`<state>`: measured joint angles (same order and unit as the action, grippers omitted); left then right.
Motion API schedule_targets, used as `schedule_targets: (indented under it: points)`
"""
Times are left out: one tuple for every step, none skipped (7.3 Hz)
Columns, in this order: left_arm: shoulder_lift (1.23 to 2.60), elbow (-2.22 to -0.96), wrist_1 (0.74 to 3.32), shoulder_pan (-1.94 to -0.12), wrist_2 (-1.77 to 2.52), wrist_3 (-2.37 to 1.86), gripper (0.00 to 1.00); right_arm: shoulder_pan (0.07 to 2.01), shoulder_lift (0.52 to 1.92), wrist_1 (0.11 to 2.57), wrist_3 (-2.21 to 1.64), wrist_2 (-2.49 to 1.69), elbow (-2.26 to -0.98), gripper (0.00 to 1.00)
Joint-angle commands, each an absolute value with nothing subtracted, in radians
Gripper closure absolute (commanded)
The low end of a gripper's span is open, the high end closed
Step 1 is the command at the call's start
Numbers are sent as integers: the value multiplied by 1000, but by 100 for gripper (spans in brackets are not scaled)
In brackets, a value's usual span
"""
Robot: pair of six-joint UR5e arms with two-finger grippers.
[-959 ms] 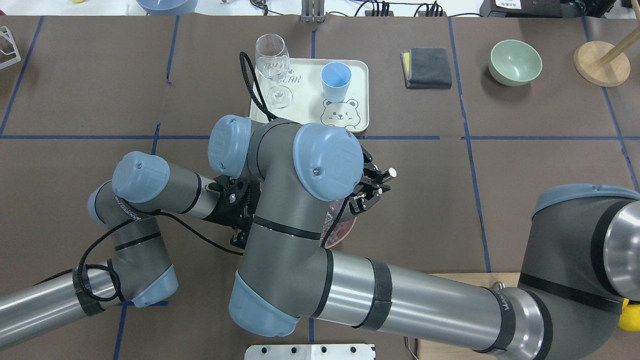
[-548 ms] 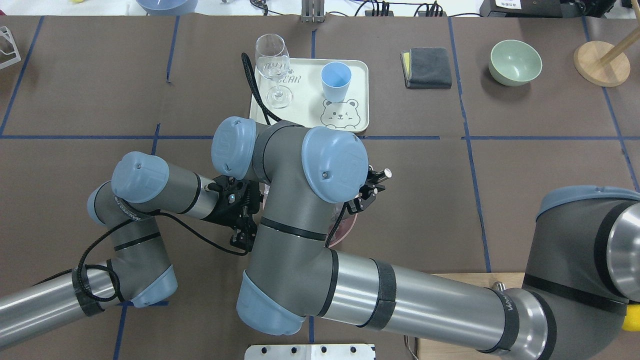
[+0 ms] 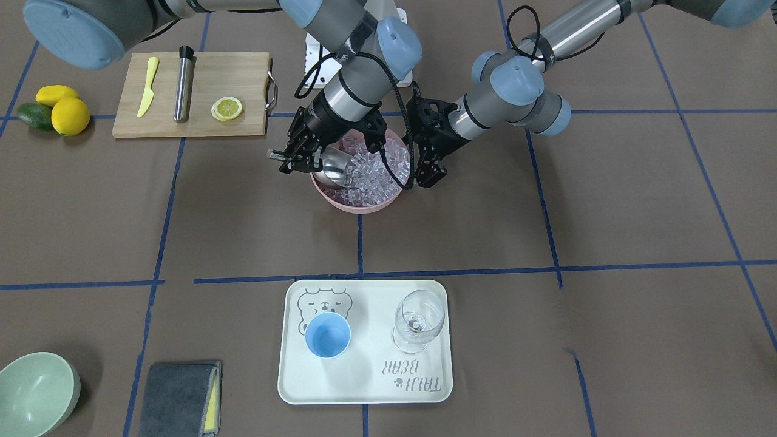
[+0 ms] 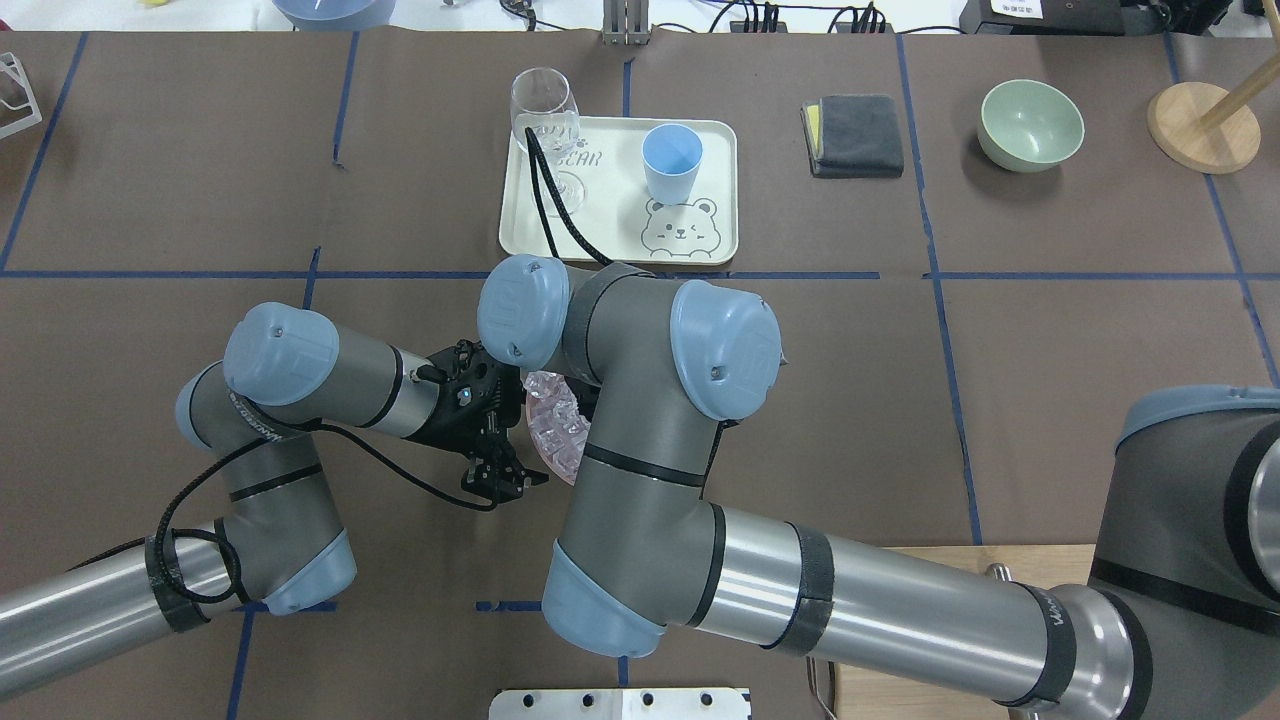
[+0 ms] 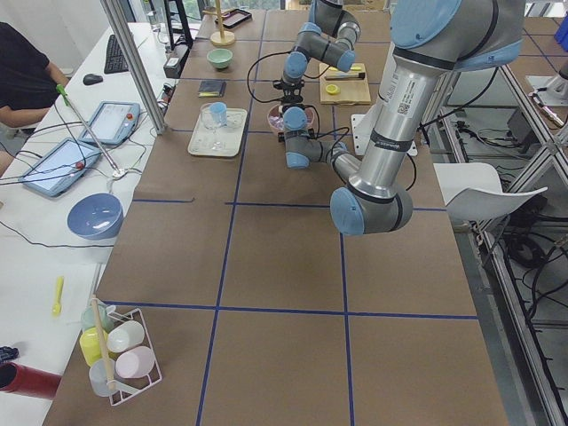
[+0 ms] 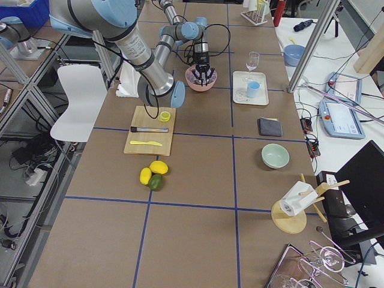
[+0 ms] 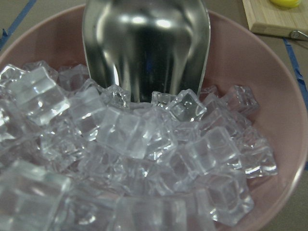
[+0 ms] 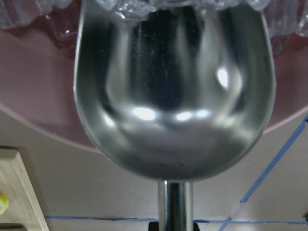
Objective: Put ice in cup with scoop
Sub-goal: 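Lower the scoop tip into the ice cubes with the right gripper, then drag the scoop through the ice to fill it with the right gripper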
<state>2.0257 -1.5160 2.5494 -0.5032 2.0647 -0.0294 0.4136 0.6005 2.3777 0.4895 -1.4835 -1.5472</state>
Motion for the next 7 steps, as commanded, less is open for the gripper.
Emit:
schedule_targets:
  points:
    - [2026,-1517,2549,-503,2065,-32,1,420,644,2291,488,-1503,-1551,100]
    - [2026,-1519,2549,-503,2065,-35,1,428,690,2236,488,-1523,-1584,100]
    - [2026,-1520,2549,-503,2065,-35,1,440,736,2182,488,-1546,-1623,100]
    - [2028,-1522,2549,-503,2065,-35,1,455,780,2134,488,-1584,-1655,100]
    - [2028,-1523,2548,-503,2065,-37,1,468,805,2100,488,-1604,-1675,100]
    - [2029,-1523,2548,-503,2065,-37,1,471,825,2070,488,-1611,-1689,100]
    - [2028,-1523,2548,-505,2065,-37,1,475,844,2027,482,-1626,-1693,100]
